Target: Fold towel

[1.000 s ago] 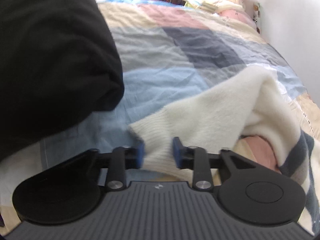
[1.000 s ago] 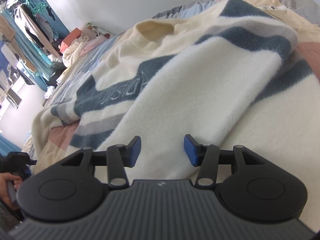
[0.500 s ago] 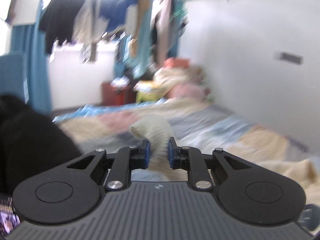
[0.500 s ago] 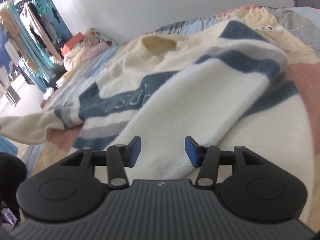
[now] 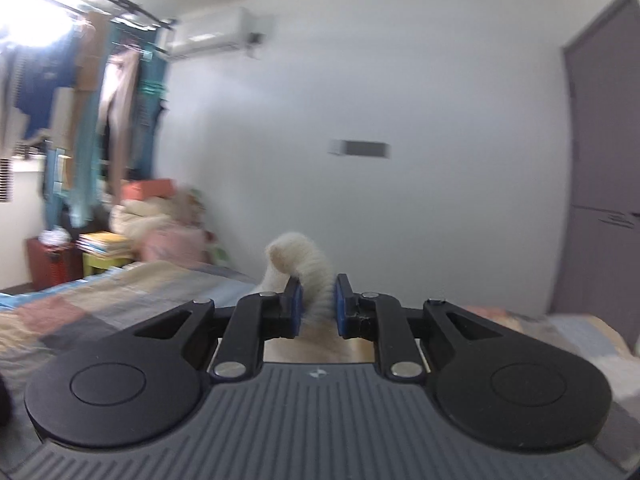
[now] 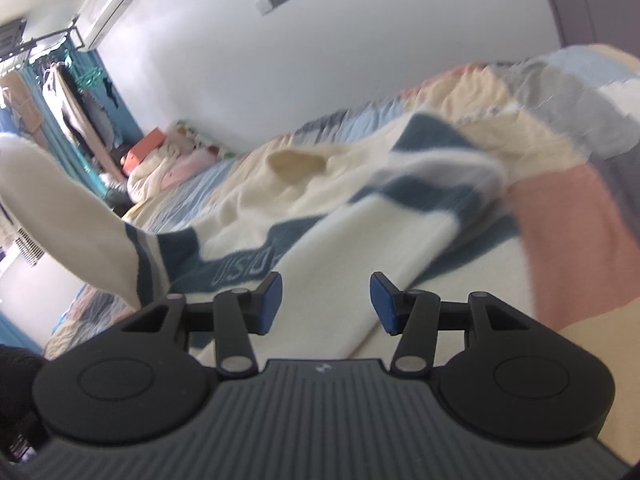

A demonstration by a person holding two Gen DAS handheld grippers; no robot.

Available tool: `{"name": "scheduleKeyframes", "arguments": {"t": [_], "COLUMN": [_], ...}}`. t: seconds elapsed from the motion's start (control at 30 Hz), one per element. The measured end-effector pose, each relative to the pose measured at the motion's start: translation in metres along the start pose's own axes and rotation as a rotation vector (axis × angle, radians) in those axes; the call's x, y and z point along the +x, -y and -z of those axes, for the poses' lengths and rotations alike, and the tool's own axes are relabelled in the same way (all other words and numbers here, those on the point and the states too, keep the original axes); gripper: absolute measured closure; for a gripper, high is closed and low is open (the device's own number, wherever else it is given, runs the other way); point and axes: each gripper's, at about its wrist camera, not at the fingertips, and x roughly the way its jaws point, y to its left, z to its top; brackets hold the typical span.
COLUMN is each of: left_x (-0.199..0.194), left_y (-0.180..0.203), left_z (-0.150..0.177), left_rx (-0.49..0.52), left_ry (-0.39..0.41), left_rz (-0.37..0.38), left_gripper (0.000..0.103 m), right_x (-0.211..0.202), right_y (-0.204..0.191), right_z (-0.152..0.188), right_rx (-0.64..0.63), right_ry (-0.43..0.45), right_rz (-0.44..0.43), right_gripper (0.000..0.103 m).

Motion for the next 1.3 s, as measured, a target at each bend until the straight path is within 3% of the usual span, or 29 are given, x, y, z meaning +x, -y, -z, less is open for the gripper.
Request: {"name": "scheduleKeyframes", "arguments": {"t": [0.1, 0.23, 0.4, 0.53, 0.67, 0.73, 0.77, 0.8, 0.9, 1.0, 1.1, 1.3], "left_x": [0.012, 0.036, 0.064, 0.071, 0.076, 0.078, 0.081, 0.075, 0.066, 0.063, 0.069, 0.096], "left_y": [0.039, 0.070, 0.066, 0.059, 0.046, 0.036, 0.033, 0.029, 0.018, 0.002, -0.015, -0.048], "left_z": [0.032, 0.087, 0.163, 0.184, 0.173, 0.169, 0.170, 0.168, 0.165, 0.160, 0.156, 0.167], "left_rx": [-0.001, -0.009, -0.079, -0.094, -0.125, -0.171, -0.197, -0.219, -0.223, -0.222, -0.184, -0.156], "left_ry": [-0.077, -0.245, -0.454, -0.497, -0.546, -0.615, -0.678, -0.724, -0.740, -0.740, -0.725, -0.719], "left_rz": [0.120, 0.228, 0.311, 0.363, 0.393, 0.431, 0.455, 0.469, 0.468, 0.461, 0.410, 0.286], "left_gripper": [0.087, 0.089, 0.090, 0.090, 0.088, 0.072, 0.054, 0.050, 0.037, 0.037, 0.037, 0.037], "right_x": [-0.007, -0.011, -0.017, -0.014, -0.011, -0.011, -0.011, -0.011, -0.009, -0.002, 0.007, 0.027], "right_y": [0.021, 0.047, 0.066, 0.069, 0.065, 0.061, 0.060, 0.058, 0.043, 0.029, 0.017, 0.010], "right_z": [-0.006, -0.011, -0.014, -0.014, -0.014, -0.013, -0.013, -0.013, -0.013, -0.009, -0.003, 0.006], "right_rx": [0.081, 0.190, 0.266, 0.270, 0.246, 0.236, 0.235, 0.228, 0.161, 0.110, 0.059, 0.014], "right_ry": [0.019, 0.044, 0.075, 0.069, 0.049, 0.045, 0.045, 0.046, 0.037, 0.000, -0.044, -0.118], "right_rz": [0.009, 0.029, 0.049, 0.056, 0.049, 0.040, 0.031, 0.023, 0.003, -0.025, -0.028, 0.028], "right_gripper": [0.050, 0.050, 0.050, 0.050, 0.050, 0.050, 0.050, 0.050, 0.050, 0.049, 0.037, 0.037]}}
